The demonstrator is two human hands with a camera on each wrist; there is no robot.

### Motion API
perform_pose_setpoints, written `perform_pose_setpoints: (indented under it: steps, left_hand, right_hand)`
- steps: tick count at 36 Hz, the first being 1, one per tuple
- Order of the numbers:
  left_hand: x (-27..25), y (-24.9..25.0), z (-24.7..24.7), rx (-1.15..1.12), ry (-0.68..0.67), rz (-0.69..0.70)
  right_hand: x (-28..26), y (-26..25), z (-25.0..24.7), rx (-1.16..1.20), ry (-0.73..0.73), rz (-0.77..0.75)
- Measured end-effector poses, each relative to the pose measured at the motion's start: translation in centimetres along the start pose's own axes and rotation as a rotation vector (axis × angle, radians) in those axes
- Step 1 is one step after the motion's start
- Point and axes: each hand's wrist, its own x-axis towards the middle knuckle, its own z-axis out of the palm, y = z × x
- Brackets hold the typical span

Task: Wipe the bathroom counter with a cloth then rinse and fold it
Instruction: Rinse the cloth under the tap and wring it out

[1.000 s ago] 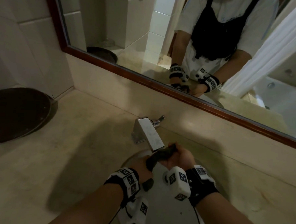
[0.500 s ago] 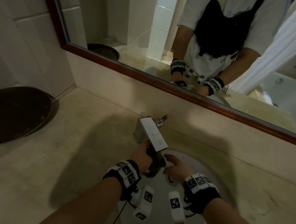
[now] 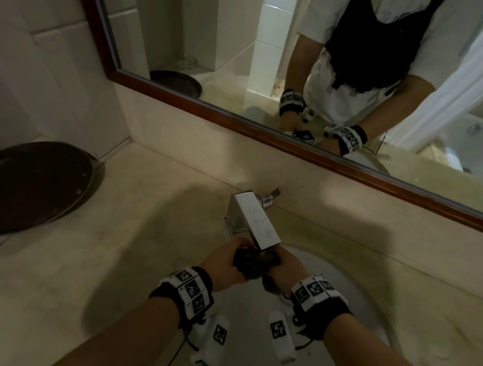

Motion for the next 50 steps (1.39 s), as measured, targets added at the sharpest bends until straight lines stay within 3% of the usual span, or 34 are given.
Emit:
perform_pose_setpoints:
  steps: [3, 6, 11, 15, 17, 19, 21, 25, 28, 34, 39, 43, 44, 47, 50]
  left_hand:
    - [-0.4, 0.2, 0.4, -0.073, -0.133, -0.056]
    - [-0.2, 0.5, 1.0, -0.112, -0.123, -0.135]
    - [-0.3, 1.3, 2.3, -0.112, -0.106, -0.025]
    - [-0.2, 1.8, 2.7, -0.332, -0.073, 0.011]
    - [-0.1, 1.9, 2.3, -0.361, -0.071, -0.061]
    - [0.6, 1.4, 2.0, -0.223, -0.129, -0.091]
    - [1.0, 1.2, 1.7, 0.033, -0.2, -0.078]
    - [1.1, 1.8, 1.2, 0.324, -0.177, 0.027]
    - [1.0, 2.5, 0.5, 0.449, -0.179, 0.088]
    - [1.0, 3.4, 0.5, 0.669, -0.251, 0.215]
    - [1.2, 3.4, 0.9, 0.812, -0.213, 0.276]
    - [1.3, 3.4, 1.4, 0.909, -0.298, 0.175]
    - [1.3, 3.3, 1.6, 0.917, -0.322, 0.136]
    - [1.3, 3.4, 2.1, 0.862, -0.347, -0.006]
    - [1.2, 3.4, 2.6, 0.831, -0.378, -0.096]
  right_hand:
    - [-0.1, -0.4, -0.3, 0.105, 0.008, 0.003]
    - [-0.6, -0.5, 0.1, 0.354, 0.003, 0.004]
    - [-1.1, 0.2, 0.9, 0.844, -0.013, 0.015]
    - [-0.6, 0.6, 1.3, 0.892, -0.004, 0.009]
    - [-0.5, 0.8, 1.2, 0.726, -0.043, -0.026]
    - [-0.5, 1.3, 0.6, 0.544, -0.12, -0.047]
    - [-0.3, 1.9, 0.0, 0.544, -0.214, 0.014]
    - [-0.5, 2.5, -1.6, 0.781, -0.455, 0.155]
    - [-1.3, 2.4, -2.5, 1.005, -0.533, 0.188]
    - [-2.1, 0.2, -1.6, 0.742, -0.562, 0.102]
    - [-1.5, -1.3, -2.2, 0.155, -0.438, 0.049]
    - [-0.3, -1.9, -0.2, -0.335, -0.278, 0.125]
    - [-0.2, -1.6, 0.1, -0.345, -0.223, 0.127]
    - [-0.2, -0.5, 0.0, -0.303, -0.245, -0.075]
    - [-0.6, 0.0, 0.4, -0.343, -0.228, -0.093]
